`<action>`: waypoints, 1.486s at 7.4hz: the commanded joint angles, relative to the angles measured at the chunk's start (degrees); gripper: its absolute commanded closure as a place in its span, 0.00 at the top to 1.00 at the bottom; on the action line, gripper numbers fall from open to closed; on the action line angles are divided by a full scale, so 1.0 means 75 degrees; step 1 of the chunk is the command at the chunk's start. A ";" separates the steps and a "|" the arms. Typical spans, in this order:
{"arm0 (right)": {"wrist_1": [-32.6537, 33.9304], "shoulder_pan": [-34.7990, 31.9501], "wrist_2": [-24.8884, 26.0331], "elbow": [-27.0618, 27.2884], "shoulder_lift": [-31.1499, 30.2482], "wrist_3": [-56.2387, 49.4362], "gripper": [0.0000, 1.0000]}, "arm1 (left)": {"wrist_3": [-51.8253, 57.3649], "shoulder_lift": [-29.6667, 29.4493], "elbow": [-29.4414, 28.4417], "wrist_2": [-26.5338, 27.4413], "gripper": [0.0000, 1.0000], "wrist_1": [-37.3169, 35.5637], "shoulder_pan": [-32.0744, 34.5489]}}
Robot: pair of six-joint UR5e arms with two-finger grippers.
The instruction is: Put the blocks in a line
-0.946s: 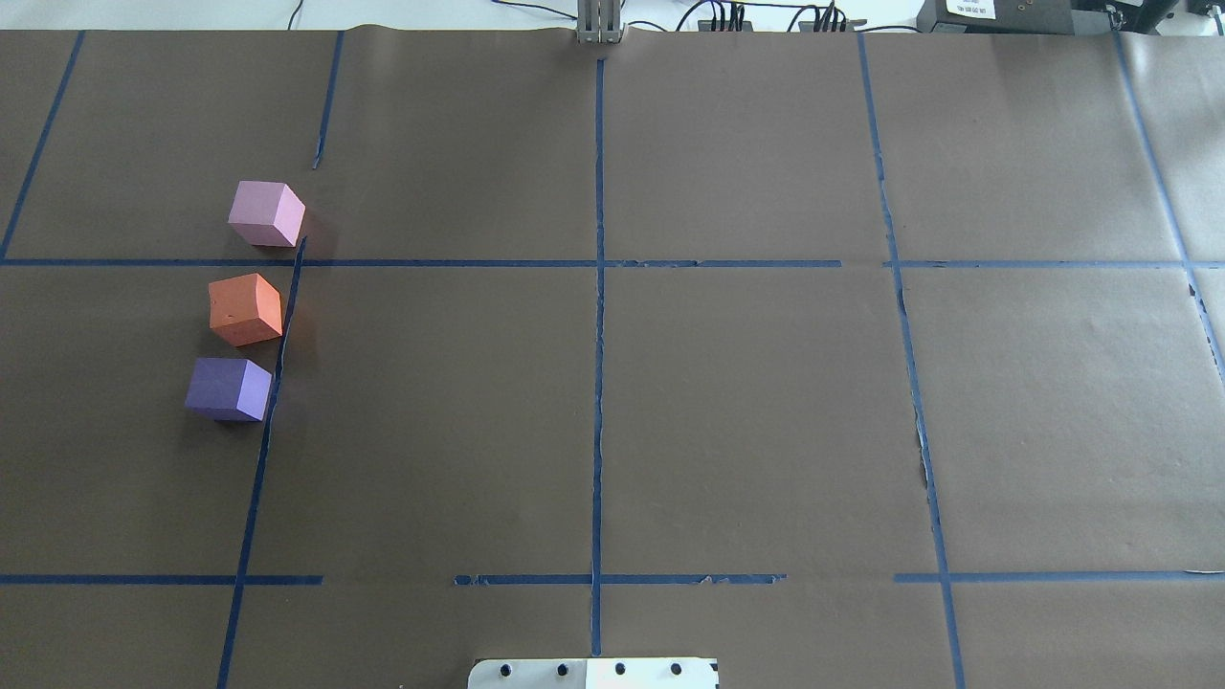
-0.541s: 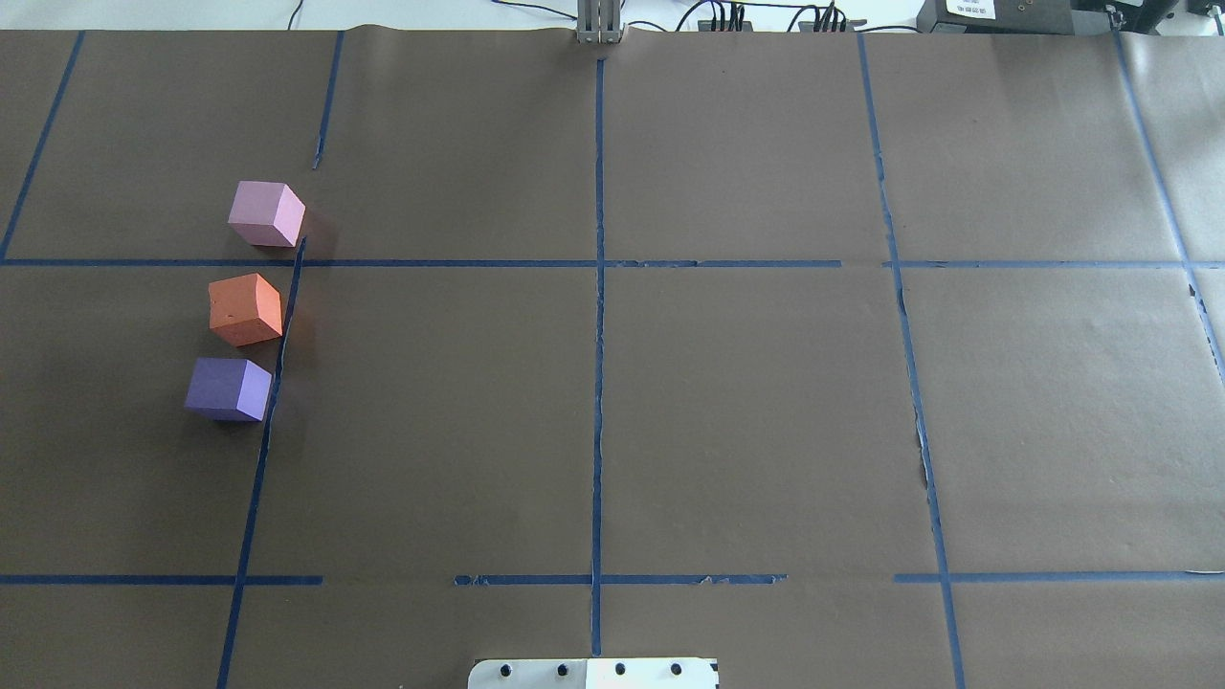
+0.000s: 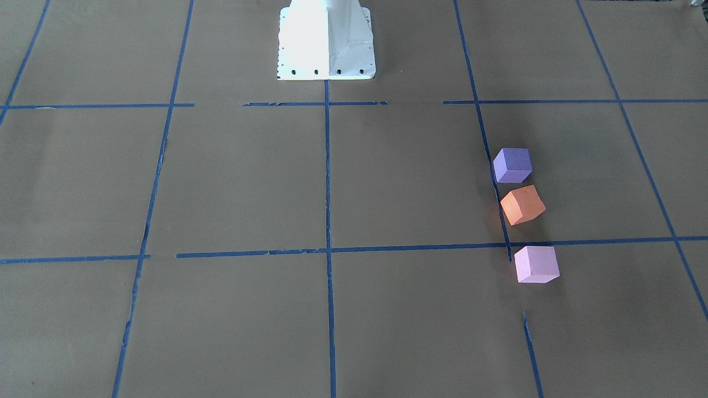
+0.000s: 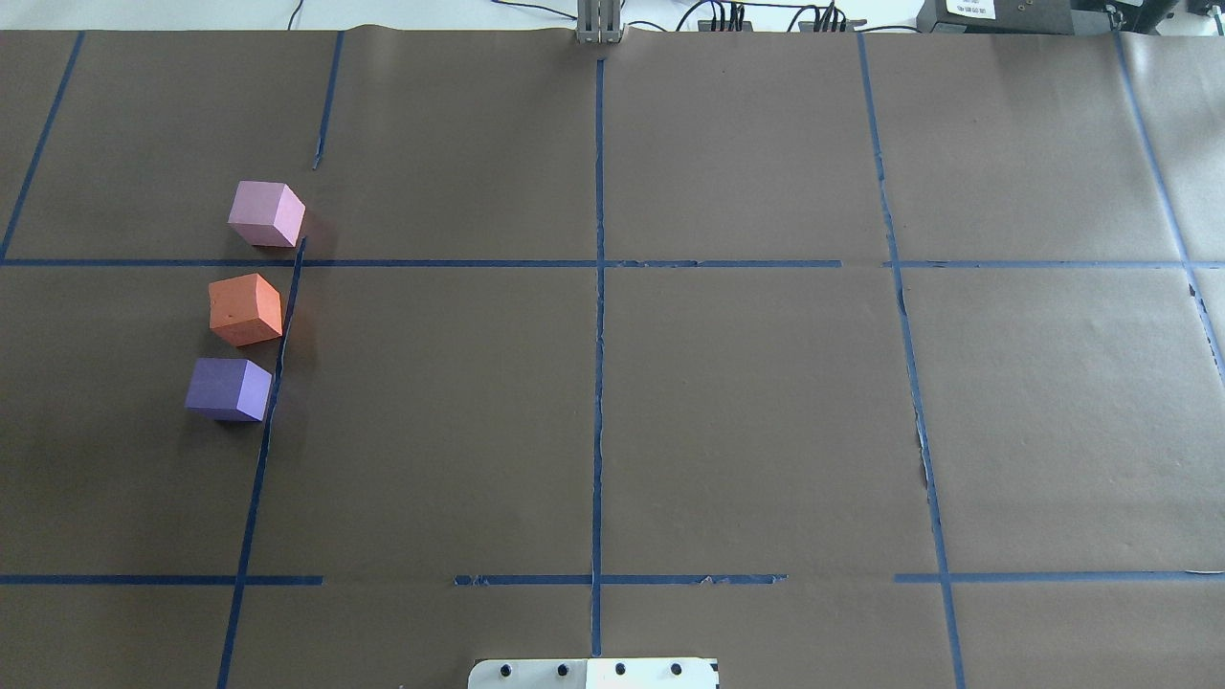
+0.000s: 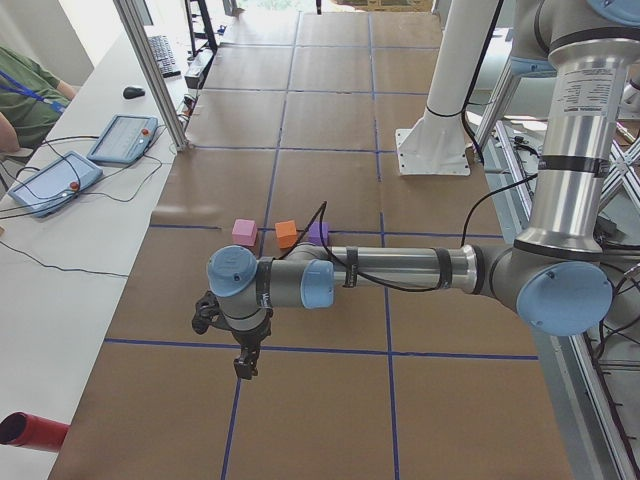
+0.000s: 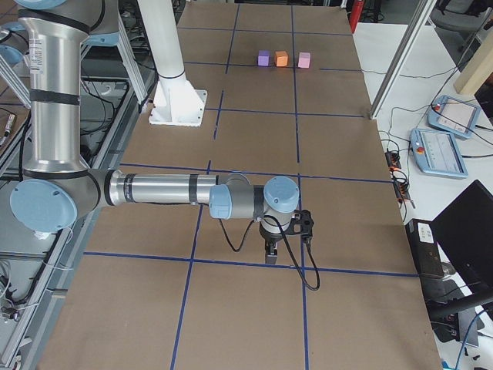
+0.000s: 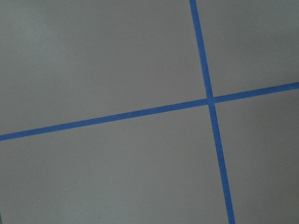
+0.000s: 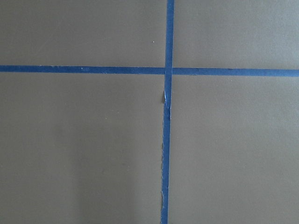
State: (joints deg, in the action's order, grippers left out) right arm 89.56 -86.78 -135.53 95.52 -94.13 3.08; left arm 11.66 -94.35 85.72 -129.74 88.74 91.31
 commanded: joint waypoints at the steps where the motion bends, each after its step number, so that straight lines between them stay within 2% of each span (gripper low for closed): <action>1: 0.0000 0.0004 0.0000 0.0003 0.0000 0.0000 1.00 | -0.0007 0.0018 0.0043 -0.0056 1.00 -0.0044 -0.0010; 3: 0.0000 -0.0007 0.0000 0.0003 0.0000 0.0000 1.00 | 0.0028 0.0018 0.0043 -0.0478 1.00 0.0061 -0.0011; 11: 0.0000 0.0004 0.0000 0.0003 0.0000 0.0000 1.00 | 0.0005 -0.0005 0.0090 -0.0467 1.00 0.0050 -0.0022</action>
State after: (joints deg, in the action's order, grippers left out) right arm 89.56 -86.78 -135.53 95.54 -94.13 3.08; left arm 11.69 -94.37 86.46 -133.28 89.13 91.15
